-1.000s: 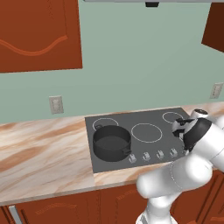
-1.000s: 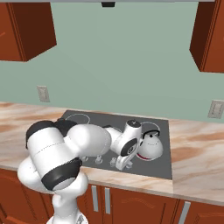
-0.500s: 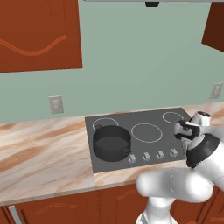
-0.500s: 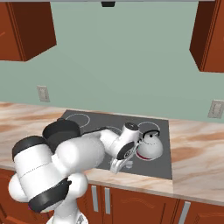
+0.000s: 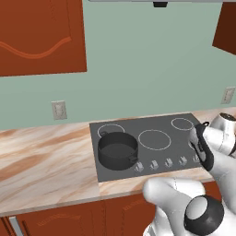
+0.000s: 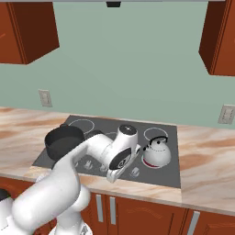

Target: Pick the kettle from the counter and place it on a stove burner. Then turn the burner on.

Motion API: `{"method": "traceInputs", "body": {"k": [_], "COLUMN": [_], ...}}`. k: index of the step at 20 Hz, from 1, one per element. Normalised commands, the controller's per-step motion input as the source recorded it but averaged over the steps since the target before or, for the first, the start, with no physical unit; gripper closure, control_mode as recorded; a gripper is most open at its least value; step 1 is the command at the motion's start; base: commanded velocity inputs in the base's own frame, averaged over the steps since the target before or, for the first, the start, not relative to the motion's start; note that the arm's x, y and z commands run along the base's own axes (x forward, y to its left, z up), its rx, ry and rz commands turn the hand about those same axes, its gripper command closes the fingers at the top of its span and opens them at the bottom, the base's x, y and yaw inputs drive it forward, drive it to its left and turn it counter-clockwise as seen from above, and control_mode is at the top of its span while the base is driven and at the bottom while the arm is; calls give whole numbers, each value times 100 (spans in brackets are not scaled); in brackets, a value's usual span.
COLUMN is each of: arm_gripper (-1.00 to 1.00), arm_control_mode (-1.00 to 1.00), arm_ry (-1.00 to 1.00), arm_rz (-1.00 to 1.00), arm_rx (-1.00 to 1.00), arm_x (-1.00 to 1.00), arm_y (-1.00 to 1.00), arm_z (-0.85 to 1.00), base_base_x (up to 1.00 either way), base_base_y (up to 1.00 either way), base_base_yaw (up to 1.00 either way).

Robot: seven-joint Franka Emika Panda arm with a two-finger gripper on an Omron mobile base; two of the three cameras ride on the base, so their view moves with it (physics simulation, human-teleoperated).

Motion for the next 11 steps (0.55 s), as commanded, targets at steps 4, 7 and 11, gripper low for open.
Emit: {"method": "traceInputs", "body": {"k": [4, 7, 11], "arm_gripper": [-100, -100, -100], "arm_control_mode": [-100, -100, -100], "arm_ry": [-4, -5, -17], "arm_rz": [1, 0, -16], "arm_rx": [1, 5, 8], "arm_x": [-89, -100, -100], "arm_y": [-15, -20, -39], "arm_z": [100, 100, 88], "base_base_x": [0, 0, 0], "base_base_y": [0, 0, 0], "base_base_yaw": [0, 0, 0]}}
